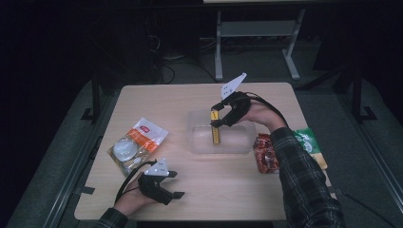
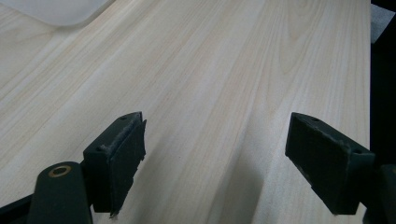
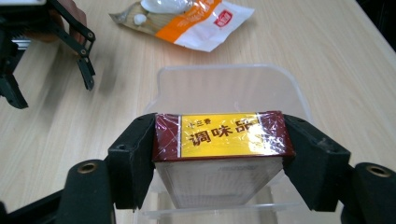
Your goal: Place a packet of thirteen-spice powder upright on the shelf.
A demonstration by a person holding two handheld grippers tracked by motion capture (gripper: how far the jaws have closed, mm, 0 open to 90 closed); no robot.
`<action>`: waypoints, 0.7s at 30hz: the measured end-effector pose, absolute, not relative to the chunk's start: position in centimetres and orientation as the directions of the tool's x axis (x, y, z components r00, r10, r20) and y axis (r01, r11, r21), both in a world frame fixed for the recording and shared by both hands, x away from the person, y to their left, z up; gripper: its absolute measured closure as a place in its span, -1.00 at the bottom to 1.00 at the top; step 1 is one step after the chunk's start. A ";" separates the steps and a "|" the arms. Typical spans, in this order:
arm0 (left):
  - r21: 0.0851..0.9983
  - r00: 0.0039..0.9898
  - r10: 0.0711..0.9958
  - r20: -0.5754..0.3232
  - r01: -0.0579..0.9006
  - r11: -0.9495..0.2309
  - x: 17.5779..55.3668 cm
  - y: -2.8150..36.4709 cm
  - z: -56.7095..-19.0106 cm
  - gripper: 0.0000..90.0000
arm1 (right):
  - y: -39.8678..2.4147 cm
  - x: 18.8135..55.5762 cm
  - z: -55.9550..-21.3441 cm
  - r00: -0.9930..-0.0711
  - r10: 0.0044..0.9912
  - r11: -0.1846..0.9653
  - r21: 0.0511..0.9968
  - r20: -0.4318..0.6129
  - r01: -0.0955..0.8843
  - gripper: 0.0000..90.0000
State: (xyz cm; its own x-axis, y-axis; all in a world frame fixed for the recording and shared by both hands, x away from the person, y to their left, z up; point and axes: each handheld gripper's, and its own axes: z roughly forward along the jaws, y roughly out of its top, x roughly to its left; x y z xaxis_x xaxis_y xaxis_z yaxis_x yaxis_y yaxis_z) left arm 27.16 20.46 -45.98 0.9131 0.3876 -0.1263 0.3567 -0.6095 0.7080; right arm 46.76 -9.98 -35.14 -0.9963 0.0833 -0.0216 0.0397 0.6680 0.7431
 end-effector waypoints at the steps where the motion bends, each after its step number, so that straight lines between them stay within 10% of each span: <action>1: 0.707 0.913 0.387 -0.127 0.357 -0.611 27.2 20.4 -46.0 -0.57 | -10.0 46.8 -35.3 -0.996 0.081 0.670 0.741 -0.021 0.039 -0.32; 21: 0.704 0.902 0.405 -0.146 0.383 -0.598 27.4 20.4 -45.9 -0.61 | -10.4 46.1 -35.6 -0.983 0.181 0.672 0.734 -0.034 0.099 -0.63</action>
State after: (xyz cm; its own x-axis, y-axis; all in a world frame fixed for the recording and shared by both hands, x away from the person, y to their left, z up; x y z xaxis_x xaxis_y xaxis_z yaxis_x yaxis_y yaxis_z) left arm 27.35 20.44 -45.87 0.9024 0.4052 -0.1465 0.3829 -0.5982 0.7040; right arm 46.10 -10.35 -35.55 -0.9828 0.1813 -0.0338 0.0988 0.6724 0.7336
